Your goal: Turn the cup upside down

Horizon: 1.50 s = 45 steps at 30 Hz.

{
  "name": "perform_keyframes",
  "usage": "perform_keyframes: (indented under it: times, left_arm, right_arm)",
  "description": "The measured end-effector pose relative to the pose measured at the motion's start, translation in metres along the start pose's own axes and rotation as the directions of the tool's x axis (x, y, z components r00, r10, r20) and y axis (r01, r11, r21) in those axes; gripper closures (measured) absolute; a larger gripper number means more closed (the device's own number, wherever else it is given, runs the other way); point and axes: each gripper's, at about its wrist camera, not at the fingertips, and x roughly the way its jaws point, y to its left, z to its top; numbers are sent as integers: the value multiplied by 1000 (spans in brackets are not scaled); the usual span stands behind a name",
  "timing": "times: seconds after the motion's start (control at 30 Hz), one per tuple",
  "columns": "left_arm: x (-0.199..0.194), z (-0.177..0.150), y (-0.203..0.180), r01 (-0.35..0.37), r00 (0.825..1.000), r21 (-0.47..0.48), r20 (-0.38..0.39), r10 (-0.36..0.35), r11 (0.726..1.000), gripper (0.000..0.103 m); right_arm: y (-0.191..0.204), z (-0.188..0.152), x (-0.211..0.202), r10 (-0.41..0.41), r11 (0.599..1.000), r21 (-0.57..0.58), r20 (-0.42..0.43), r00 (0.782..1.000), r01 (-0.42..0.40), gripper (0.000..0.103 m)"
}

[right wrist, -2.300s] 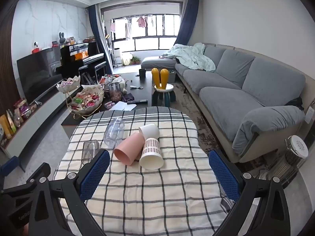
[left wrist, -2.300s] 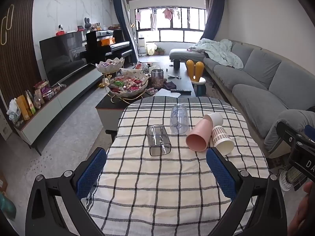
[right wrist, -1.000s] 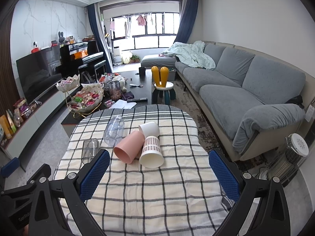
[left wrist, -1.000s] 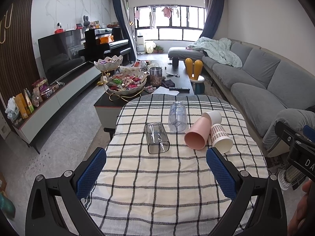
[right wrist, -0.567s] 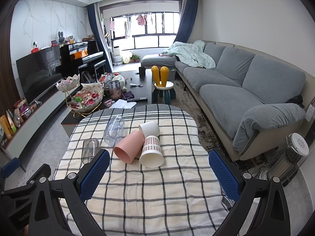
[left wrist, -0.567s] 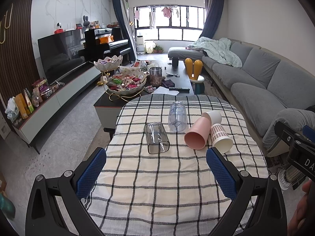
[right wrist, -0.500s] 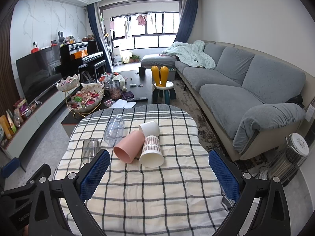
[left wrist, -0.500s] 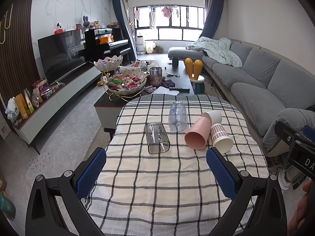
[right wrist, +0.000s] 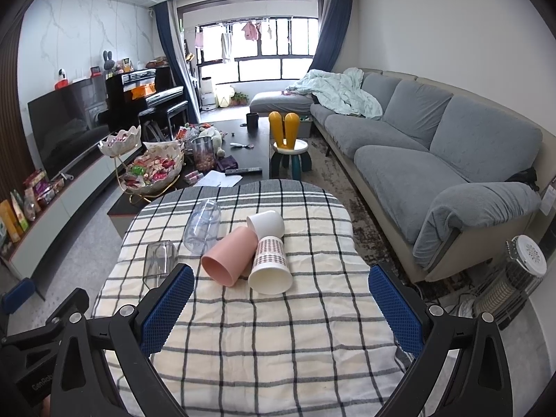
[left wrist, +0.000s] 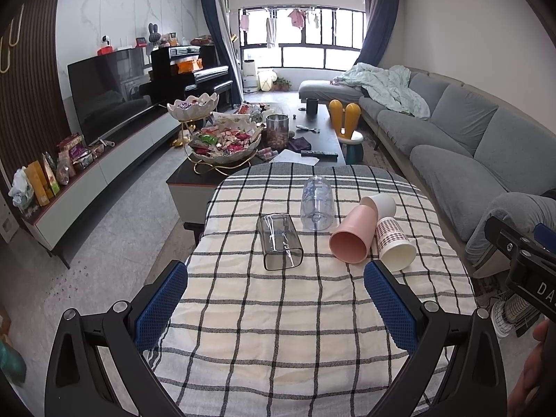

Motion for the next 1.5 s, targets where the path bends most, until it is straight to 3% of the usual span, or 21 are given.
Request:
perform_keyframes:
  times: [0.57,0.87,1.03,1.23,1.37,1.5]
  left_arm:
    - [44,12,29,-47,998,-41,-48,45,998,0]
    - [89,40,53,-85,993,-43,-81,82,995,0]
    - [118,64,55,-97,991,10,-90,97,995,0]
    - [170,90,51,-46,985,49,-162,53,998,0]
    - [197,106,46,-12,984,60,-175,22,998,0]
    - [216,119,41,12,985,66,-175,0,998,0]
  right_arm:
    - [19,14,46,31,1000,-3,-92,995,-31,2]
    - [40,24,115,111,991,100,-231,967,-89,2]
    - [45,32,168,181,971,212,-349,920,-110,2]
    - [46,38,231,234,947,310,-478,846,-87,2]
    - [47,38,268,287,923,378,-563,775,-67,2]
    - [46,35,292,304,913,407,-627,718,-31,2]
